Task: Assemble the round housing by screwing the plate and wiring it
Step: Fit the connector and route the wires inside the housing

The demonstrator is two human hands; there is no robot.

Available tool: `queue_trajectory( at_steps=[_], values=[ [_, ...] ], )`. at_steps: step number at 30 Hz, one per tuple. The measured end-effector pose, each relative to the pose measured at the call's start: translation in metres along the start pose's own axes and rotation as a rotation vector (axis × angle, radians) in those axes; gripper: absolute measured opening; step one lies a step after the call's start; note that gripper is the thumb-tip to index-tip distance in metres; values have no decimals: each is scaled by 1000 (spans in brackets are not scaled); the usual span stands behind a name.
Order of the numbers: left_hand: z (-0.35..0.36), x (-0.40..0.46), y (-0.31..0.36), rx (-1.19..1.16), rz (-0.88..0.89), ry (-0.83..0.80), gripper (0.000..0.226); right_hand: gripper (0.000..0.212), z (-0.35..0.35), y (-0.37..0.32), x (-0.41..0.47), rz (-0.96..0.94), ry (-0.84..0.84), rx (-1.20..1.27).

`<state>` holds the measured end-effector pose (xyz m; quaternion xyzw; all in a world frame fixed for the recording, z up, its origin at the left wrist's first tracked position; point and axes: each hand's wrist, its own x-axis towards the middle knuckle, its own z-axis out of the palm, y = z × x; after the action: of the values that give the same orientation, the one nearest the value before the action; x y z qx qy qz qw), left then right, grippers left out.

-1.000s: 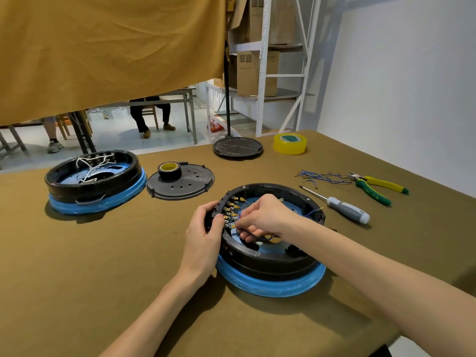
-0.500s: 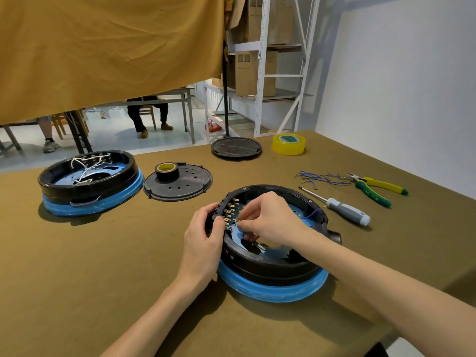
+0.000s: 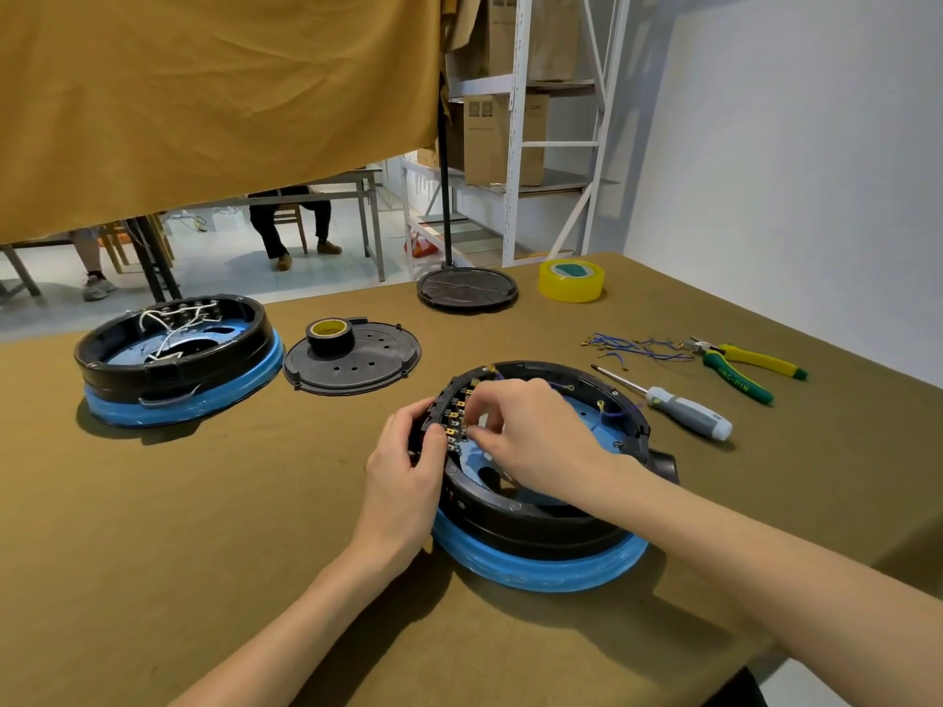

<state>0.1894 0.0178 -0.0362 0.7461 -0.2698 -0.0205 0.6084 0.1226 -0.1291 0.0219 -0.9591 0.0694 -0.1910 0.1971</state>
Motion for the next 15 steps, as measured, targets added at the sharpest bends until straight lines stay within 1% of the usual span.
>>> queue_trajectory(
  at_steps=[2,4,8,10,12,15],
  values=[
    [-3,2,0,5,3,-1,29,9,-5,2,1,-31,76,-55],
    [-5,5,0,6,5,9,27,10,-11,6,2,-101,111,-136],
    [-1,6,2,35,5,19,22,18,-17,10,2,-268,67,-274],
    [0,6,0,41,8,16,23,19,-17,9,1,-337,115,-299],
    [-1,5,-1,42,8,12,24,14,-18,6,0,-388,183,-301],
    [-3,5,-3,30,4,-1,27,10,-19,7,-1,-392,222,-281]
  ],
)
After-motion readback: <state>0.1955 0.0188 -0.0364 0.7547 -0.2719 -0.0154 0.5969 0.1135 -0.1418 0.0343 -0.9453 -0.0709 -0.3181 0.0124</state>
